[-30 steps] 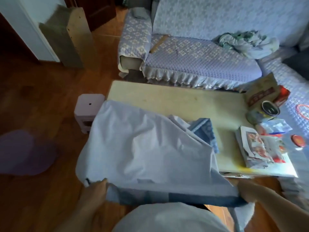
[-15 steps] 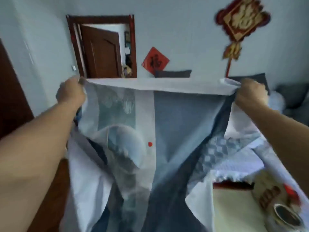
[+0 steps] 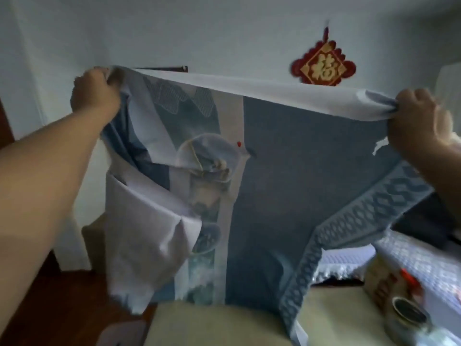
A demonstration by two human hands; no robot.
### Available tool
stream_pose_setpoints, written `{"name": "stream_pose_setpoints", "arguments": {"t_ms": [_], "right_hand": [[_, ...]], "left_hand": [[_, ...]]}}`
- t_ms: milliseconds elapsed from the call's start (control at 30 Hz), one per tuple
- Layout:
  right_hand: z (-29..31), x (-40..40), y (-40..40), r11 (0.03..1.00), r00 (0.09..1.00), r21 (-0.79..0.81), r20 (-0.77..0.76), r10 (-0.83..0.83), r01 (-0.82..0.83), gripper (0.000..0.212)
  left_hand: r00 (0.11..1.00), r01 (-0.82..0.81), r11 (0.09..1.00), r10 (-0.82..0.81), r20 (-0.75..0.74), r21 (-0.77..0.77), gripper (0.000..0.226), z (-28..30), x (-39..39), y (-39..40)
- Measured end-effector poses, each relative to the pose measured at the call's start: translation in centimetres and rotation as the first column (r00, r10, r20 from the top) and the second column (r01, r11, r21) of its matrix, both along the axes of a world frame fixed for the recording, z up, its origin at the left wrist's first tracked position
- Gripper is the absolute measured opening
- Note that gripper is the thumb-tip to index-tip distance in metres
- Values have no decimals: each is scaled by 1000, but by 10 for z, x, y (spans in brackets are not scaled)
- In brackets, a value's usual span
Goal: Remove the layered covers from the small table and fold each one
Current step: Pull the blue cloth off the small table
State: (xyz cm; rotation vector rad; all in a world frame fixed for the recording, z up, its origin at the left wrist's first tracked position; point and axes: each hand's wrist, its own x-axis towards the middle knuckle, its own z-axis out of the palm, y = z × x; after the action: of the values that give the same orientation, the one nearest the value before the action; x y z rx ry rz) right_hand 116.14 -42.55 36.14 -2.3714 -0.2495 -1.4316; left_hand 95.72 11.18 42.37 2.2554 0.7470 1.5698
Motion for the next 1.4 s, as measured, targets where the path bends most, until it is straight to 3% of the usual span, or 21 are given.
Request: {"name": "stream_pose_setpoints", "arguments": {"t_ms": [133,233,300,367,467,533,567,600,633,733,767,800,933,1000,1067,1133,1167,1200,1267,1333,1400], "right_hand": [[-86,-28,-10,986,927,-169,-371,-50,-14,24],[-173,-46,-22,942,705,-306,-698,-126,-136,25],[-237,-67,-37,921,703,-367,-690,-174,-132,25],[-305,-89,-58,943,830,-315,-551,-88,-109,38],[-397,-119,-91,912,841,-363,-540,-41,-189,44],[-437,-139,-104,889,749,-403,-653,-114,-216,32],[-453,-148,-107,885,699,-417,-696,-164,-207,29],[-468,-156,-110,870,670,-448,-713,-209,-205,25],[-480,-165,-111,846,633,-474,-740,-230,-247,21],[-521,-197,-118,815,505,-458,-827,-245,-355,16],[-534,-210,-121,827,473,-436,-847,-244,-354,19],[-546,-222,-126,828,414,-444,-863,-291,-344,20],[-593,-257,-144,813,-23,-432,-878,-477,-391,35],[-598,-256,-142,835,-48,-406,-890,-454,-371,26],[-594,-242,-125,858,-17,-401,-903,-429,-321,16],[-576,-204,-93,878,7,-389,-915,-403,-278,13],[-567,-176,-75,893,7,-365,-926,-376,-263,15],[-554,-142,-56,916,-28,-325,-940,-341,-236,19],[-526,-65,-16,951,-33,-244,-966,-255,-190,26],[-475,14,29,970,44,-184,-983,-179,-161,29],[-403,93,69,986,199,-108,-977,-81,-128,33]], "left_hand": [[963,178,971,-205,-177,-157,57,-106,-23,-11],[850,256,913,-369,-375,-319,48,-219,-51,-19],[768,268,907,-405,-496,-326,28,-293,-81,-23],[675,278,909,-416,-610,-311,11,-359,-122,-28],[548,327,934,-311,-776,-142,20,-437,-191,-43],[294,390,910,-269,-917,-142,33,-471,-223,-57],[150,375,911,-241,-959,-171,28,-486,-233,-64],[66,329,924,-230,-971,-197,26,-502,-241,-69],[73,228,948,-242,-968,-220,28,-517,-249,-75],[353,-182,917,-276,-894,-355,23,-562,-273,-89],[388,-271,886,-258,-885,-377,22,-580,-284,-96],[369,-320,860,-272,-888,-397,22,-597,-294,-105],[40,-146,899,-412,-910,-414,38,-655,-324,-114],[-93,-93,935,-351,-932,-343,55,-675,-323,-109],[-169,-62,970,-243,-955,-235,48,-649,-301,-119],[-55,-268,924,-298,-953,-273,41,-611,-255,-129],[-30,-363,909,-231,-972,-205,42,-596,-224,-128],[-36,-493,837,-291,-956,-236,43,-586,-201,-125],[54,-620,759,-212,-976,-199,47,-570,-149,-95],[216,-641,723,-153,-964,-259,48,-543,-89,-54],[411,-608,704,-115,-904,-366,39,-473,-19,-16]]}}
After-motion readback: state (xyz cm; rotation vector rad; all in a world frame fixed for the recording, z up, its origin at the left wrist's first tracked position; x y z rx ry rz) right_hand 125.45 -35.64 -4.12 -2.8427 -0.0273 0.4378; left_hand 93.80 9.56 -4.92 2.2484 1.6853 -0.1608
